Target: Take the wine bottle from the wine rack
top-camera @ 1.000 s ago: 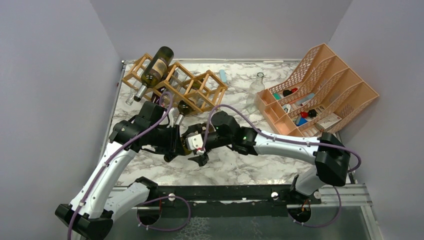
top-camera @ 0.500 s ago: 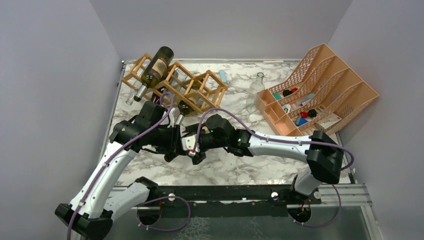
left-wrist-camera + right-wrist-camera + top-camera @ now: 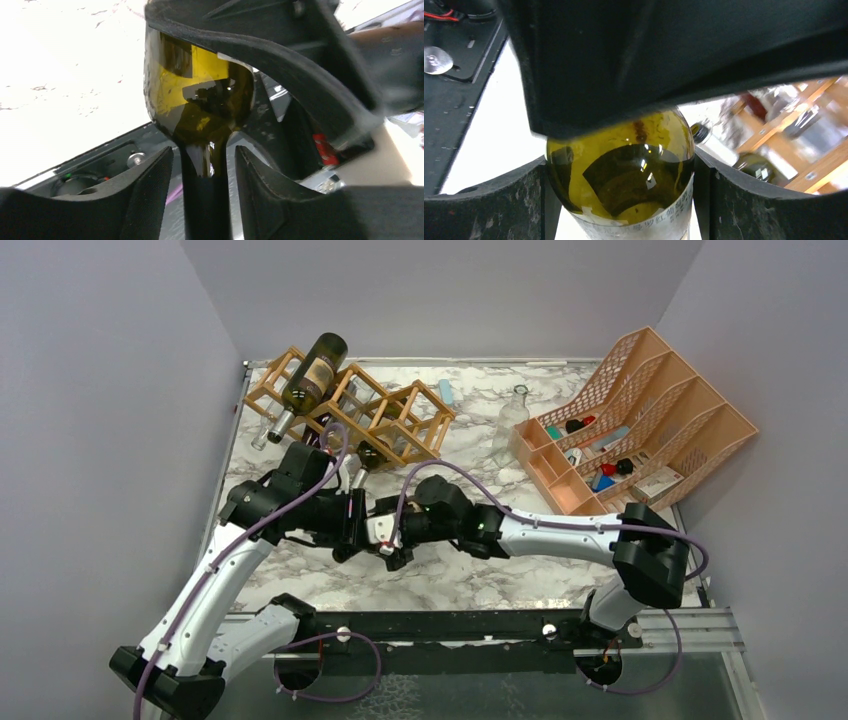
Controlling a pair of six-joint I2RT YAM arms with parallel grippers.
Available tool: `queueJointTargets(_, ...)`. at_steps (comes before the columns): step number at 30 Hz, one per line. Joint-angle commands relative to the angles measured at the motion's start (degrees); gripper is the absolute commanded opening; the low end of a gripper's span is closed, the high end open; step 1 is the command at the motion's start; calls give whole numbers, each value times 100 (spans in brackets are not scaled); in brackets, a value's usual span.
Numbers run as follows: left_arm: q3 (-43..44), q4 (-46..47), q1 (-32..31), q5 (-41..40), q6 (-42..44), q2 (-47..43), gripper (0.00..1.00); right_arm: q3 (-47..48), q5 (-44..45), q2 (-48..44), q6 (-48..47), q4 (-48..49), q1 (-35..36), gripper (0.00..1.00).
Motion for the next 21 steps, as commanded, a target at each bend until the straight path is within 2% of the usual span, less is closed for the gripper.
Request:
queueJointTargets(1,305,630,-17,160,20,-115,67,-414,359,-382,941,760,20,42)
queueJointTargets(3,370,694,-17,155,-3,-105,97,-642,520,-505,1098,1005,18,40)
queueJointTargets(9,684,765,-17,-35,8,-52,99,-1160,995,-907,1672,1322,-71,33)
queueJointTargets(16,1328,753,-16,-1078,0,-86,99,-1923,1314,-1896,2992,1761,-671,29)
queueJointTargets(21,1699,847,-17,-1833,-81,-302,99,-2246,1629,-2398,3874,1610,-1412,23)
